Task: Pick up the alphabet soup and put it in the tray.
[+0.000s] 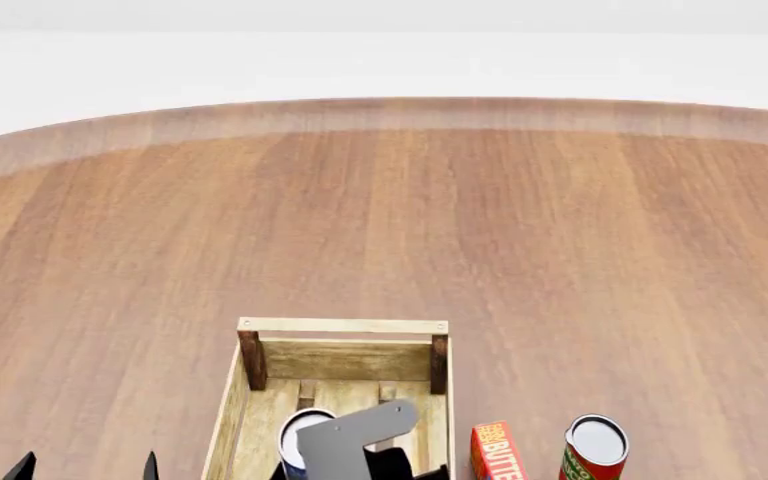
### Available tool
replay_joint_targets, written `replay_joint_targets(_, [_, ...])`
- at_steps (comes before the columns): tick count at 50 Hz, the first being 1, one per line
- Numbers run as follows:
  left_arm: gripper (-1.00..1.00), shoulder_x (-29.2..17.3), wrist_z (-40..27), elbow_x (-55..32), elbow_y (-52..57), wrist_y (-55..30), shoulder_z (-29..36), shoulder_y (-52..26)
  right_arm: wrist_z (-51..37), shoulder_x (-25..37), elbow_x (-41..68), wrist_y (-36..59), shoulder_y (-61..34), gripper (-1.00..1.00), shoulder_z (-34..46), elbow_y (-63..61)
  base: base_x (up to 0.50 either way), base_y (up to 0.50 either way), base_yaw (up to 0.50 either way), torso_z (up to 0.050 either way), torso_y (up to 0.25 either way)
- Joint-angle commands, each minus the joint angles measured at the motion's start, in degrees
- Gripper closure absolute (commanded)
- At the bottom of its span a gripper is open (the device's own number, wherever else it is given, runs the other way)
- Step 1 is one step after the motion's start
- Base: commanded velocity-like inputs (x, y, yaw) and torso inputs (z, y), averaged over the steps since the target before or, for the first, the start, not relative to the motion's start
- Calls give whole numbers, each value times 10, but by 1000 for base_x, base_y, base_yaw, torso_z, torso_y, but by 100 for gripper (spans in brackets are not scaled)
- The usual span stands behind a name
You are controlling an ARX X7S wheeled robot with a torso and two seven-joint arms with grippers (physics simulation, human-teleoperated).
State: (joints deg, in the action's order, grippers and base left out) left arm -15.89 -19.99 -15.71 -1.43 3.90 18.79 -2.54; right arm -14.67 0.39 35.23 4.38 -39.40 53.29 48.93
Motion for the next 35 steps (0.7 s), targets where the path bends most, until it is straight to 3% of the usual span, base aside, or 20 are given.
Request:
replay_joint_targets(1, [-100, -1, -1, -1, -1, 1, 2, -1, -5, -3, 46, -36, -26, 100, 71, 39, 0, 0, 0, 0, 0])
replay_joint_targets(29, [-100, -4, -5, -6, -2, 3, 6, -1, -27, -4, 258, -119, -72, 100, 296, 102, 0, 0, 0, 0, 0])
replay_joint_targets(30, [-100, -4, -5, -6, -2, 3, 6, -2, -26, -4, 264, -118, -73, -100, 300, 103, 0, 0, 0, 0, 0])
replay_joint_targets(35, [-100, -5, -5, -6, -1, 3, 7, -1, -28, -4, 281, -127, -75, -100, 314, 107, 0, 0, 0, 0, 0])
